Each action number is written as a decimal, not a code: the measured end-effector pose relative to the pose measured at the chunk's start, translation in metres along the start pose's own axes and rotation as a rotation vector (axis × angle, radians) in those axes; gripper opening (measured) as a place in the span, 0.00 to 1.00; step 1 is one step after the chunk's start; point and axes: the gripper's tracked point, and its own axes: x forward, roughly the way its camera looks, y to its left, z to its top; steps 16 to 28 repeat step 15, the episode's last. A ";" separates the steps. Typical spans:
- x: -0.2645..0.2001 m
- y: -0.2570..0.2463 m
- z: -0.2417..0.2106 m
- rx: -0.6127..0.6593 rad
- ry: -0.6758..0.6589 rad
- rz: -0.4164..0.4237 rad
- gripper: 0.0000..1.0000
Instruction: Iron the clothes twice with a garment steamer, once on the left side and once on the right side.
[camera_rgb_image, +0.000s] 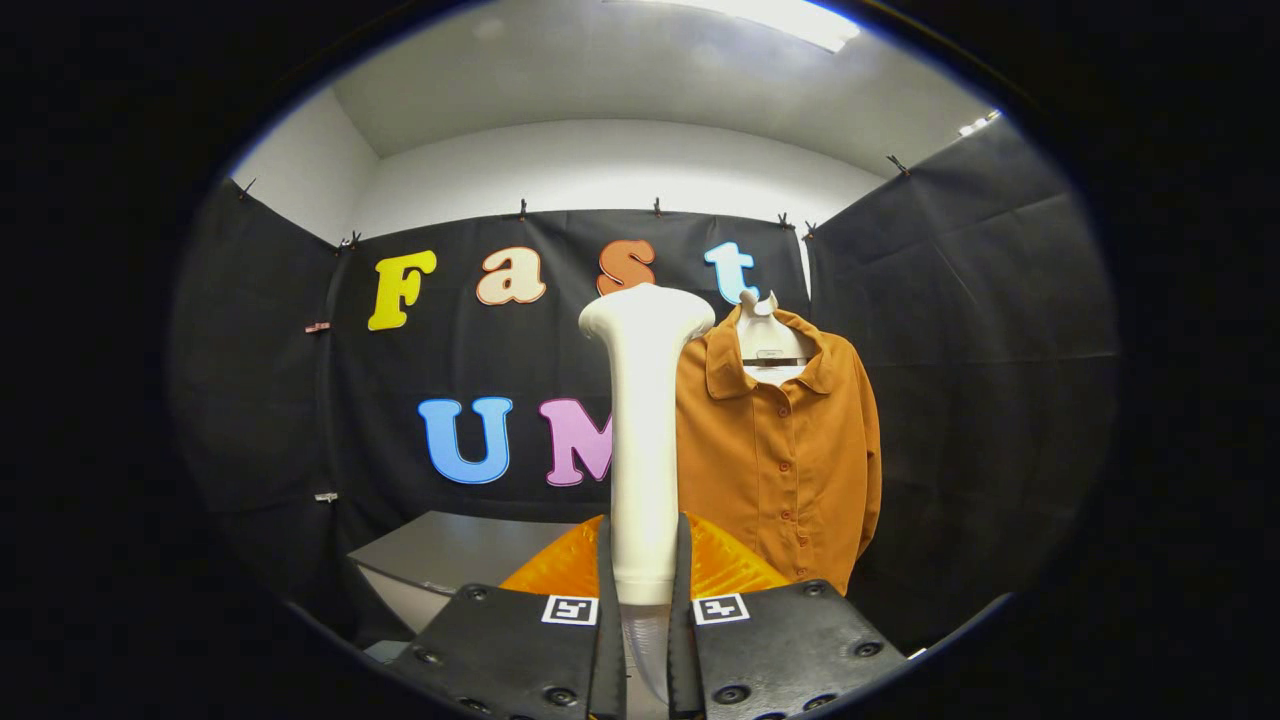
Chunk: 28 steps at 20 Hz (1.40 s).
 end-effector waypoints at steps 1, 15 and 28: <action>0.000 0.000 0.000 0.000 0.001 0.000 0.20; 0.003 0.005 -0.002 -0.002 0.004 -0.003 0.20; 0.003 0.005 -0.002 -0.002 0.004 -0.003 0.20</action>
